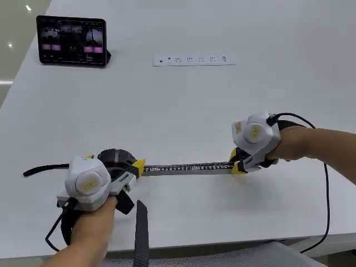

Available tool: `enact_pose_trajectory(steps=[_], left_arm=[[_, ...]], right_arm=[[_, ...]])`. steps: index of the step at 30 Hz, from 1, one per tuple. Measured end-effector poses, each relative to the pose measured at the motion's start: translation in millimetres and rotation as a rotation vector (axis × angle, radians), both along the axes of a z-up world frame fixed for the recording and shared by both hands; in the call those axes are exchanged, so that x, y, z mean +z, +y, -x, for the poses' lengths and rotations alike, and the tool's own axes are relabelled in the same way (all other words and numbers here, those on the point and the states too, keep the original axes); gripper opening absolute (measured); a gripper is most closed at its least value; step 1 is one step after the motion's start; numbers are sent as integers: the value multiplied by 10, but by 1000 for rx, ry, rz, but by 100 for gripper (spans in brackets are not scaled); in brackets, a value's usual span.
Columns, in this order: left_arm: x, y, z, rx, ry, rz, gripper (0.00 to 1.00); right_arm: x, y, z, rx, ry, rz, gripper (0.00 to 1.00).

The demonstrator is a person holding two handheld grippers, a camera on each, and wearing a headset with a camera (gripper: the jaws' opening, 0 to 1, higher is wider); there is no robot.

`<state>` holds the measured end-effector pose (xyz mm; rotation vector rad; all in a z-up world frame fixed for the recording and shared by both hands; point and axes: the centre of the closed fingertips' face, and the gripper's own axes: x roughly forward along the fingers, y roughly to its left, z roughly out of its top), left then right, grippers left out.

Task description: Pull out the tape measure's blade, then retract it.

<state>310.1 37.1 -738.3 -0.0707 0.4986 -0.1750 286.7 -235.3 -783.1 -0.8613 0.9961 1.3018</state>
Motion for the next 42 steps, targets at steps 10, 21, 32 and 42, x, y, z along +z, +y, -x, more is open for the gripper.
enact_pose_trajectory(steps=[10, 21, 32, 42], left_arm=[[-54, 55, -45, 35, 62, -34, 63], [-79, 63, -30, 21, 97, -49, 60], [-81, 57, -19, 12, 110, -50, 60], [-87, 57, -11, 7, 116, -43, 60]], right_arm=[[-14, 3, -23, -23, 9, 1, 10], [-12, 37, -33, -44, 23, 17, 9], [-9, 80, -14, -52, 28, 33, 10], [-13, 117, -11, -59, 25, 45, 10]])
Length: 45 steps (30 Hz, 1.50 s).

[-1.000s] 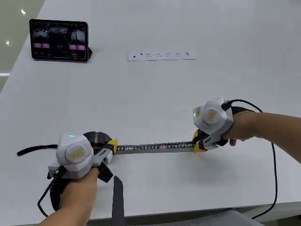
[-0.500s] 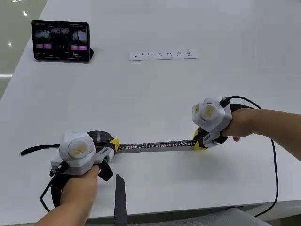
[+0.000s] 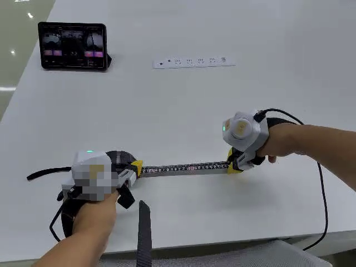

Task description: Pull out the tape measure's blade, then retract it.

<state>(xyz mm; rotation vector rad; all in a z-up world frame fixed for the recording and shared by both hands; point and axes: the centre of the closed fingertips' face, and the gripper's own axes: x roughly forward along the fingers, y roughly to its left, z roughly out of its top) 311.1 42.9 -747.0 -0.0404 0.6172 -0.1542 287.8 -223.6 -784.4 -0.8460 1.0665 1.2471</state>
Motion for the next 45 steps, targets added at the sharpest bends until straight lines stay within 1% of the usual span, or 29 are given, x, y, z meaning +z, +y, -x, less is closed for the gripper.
enact_pose_trajectory(steps=[6, 9, 16, 23, 28, 32, 40, 45], left_arm=[[-2, 2, 2, 3, 3, 3, 60], [2, 3, 1, 4, -2, 5, 60], [5, 2, 0, 4, 9, 9, 60], [6, 0, 2, 5, 12, 8, 60], [2, 1, 2, 4, 15, 7, 60], [-3, 1, -1, 3, 25, 7, 60], [-5, 2, 2, 4, 24, 7, 60], [-7, 2, 3, 4, 28, 5, 60]], right_arm=[[-4, 35, -7, 6, -4, 1, 10], [-4, 58, -4, -1, 3, -4, 10], [1, 106, -4, 1, 4, -1, 10], [3, 151, -8, -16, 8, -14, 10], [2, 186, -6, -19, 15, -10, 10], [-1, 212, -6, -11, 4, -2, 10], [-2, 255, -13, -10, 0, -2, 10], [-2, 283, -14, -18, 7, -7, 10]])
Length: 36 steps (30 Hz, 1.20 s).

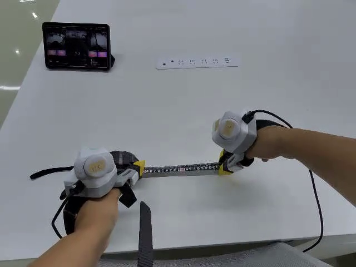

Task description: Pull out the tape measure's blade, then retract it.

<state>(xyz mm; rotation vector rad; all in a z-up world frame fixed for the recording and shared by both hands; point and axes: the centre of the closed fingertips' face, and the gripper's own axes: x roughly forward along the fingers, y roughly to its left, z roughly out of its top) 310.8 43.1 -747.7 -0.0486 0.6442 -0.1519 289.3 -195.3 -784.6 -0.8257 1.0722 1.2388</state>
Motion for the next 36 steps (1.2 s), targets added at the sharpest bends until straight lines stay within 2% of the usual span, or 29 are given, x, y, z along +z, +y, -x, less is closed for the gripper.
enact_pose_trajectory(steps=[36], left_arm=[[-1, -9, 4, -2, 7, 0, 60]], right_arm=[[2, 189, -6, -5, 0, -2, 10]])
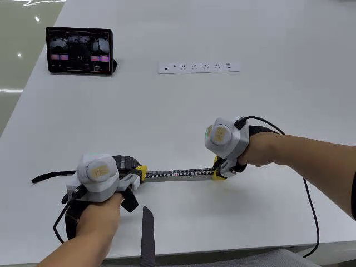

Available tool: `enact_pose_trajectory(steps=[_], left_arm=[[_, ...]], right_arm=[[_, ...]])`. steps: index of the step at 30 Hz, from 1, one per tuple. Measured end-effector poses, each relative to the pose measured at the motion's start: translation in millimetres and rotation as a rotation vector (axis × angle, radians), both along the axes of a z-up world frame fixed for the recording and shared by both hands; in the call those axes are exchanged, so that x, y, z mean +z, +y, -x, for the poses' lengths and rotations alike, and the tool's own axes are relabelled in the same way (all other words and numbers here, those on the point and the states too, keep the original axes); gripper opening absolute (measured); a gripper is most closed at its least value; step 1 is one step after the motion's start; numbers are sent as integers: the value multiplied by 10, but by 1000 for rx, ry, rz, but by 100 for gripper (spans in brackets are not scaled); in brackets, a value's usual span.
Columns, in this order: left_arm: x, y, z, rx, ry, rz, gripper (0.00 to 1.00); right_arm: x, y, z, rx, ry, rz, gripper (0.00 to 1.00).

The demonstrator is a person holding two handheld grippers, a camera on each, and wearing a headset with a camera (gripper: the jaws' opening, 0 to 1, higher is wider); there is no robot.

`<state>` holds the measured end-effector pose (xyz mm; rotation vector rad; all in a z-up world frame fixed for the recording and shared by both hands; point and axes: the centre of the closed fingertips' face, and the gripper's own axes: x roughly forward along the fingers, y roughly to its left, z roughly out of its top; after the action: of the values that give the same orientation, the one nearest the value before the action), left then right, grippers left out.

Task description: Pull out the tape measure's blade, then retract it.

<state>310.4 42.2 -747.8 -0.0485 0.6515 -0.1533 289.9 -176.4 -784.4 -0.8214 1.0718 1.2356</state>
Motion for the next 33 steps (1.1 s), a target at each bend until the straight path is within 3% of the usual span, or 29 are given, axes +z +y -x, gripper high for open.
enact_pose_trajectory(steps=[33], left_arm=[[4, -7, 18, 3, 17, 3, 60]], right_arm=[[6, 183, 24, -2, 3, -28, 10]])
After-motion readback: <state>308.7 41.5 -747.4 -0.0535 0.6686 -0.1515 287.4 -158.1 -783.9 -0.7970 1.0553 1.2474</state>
